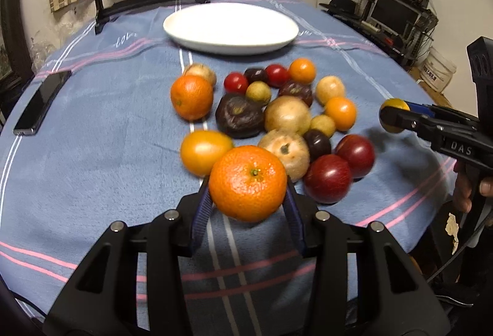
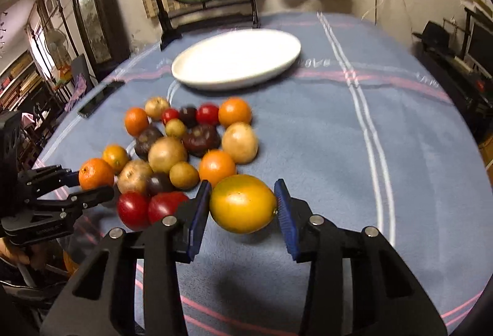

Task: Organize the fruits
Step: 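Carry the mandarin and yellow tomato to the white plate and release both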

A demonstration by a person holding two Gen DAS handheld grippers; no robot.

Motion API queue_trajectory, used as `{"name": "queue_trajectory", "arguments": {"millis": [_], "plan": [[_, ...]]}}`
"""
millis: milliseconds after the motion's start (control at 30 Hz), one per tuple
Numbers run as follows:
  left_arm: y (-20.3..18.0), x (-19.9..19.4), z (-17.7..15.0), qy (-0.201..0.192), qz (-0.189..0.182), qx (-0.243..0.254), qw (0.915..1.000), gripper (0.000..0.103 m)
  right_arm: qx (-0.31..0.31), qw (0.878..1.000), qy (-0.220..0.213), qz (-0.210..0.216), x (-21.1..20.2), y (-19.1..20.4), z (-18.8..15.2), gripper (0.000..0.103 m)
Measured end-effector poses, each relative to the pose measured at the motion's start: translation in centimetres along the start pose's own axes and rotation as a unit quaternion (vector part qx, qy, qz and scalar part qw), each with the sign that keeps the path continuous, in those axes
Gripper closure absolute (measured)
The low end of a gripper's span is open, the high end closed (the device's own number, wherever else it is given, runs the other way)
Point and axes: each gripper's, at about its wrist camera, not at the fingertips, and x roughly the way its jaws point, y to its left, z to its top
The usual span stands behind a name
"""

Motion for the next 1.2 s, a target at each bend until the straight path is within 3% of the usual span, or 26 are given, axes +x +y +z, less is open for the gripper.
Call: {"name": "queue_trajectory", "arguments": {"millis": [167, 400, 633, 967, 1000, 1033, 1067, 1133, 1200], "plan": [[0.3, -1.6, 2.7, -0.028, 0.001, 0.018, 0.9994, 0.058, -0.021, 0.999, -0.048, 0.005, -1.9, 0.5, 3.1, 0.060], [2.2, 0.3, 11.3, -0.060, 0.019, 0.022, 0.9978, 0.058, -0.022, 0.997, -0.078, 0.000, 0.4, 0.5, 9.6, 0.060], [5.0, 8.9, 18.1, -0.002, 0.034, -0.006, 0.9994, 0.058, -0.018, 0.999, -0.028, -0.018, 9.1, 0.3, 14.5, 0.060], [6.3, 14.5, 19.7, 0.044, 0.038, -0.026, 0.9980, 0.056, -0.037, 0.998, 0.036, -0.031, 16.8, 0.7, 16.9, 0.059], [6.3, 14.6, 19.8, 0.047, 0.036, -0.029, 0.9978, 0.056, -0.037, 0.998, 0.035, -0.032, 16.8, 0.8, 16.9, 0.054], [6.4, 14.7, 19.8, 0.049, 0.035, -0.031, 0.9977, 0.055, -0.035, 0.998, 0.030, -0.032, 16.7, 0.8, 16.9, 0.042], [6.2, 14.4, 19.7, 0.045, 0.035, -0.030, 0.9980, 0.046, -0.030, 0.999, 0.016, -0.033, 16.2, 0.7, 16.8, 0.037], [6.0, 13.5, 19.6, 0.025, 0.051, -0.023, 0.9981, 0.032, -0.030, 0.999, 0.004, -0.034, 15.6, 0.5, 16.8, 0.037], [5.5, 12.1, 19.4, -0.003, 0.064, -0.010, 0.9979, 0.029, -0.029, 0.999, 0.002, -0.030, 14.8, 0.3, 16.6, 0.037]]}}
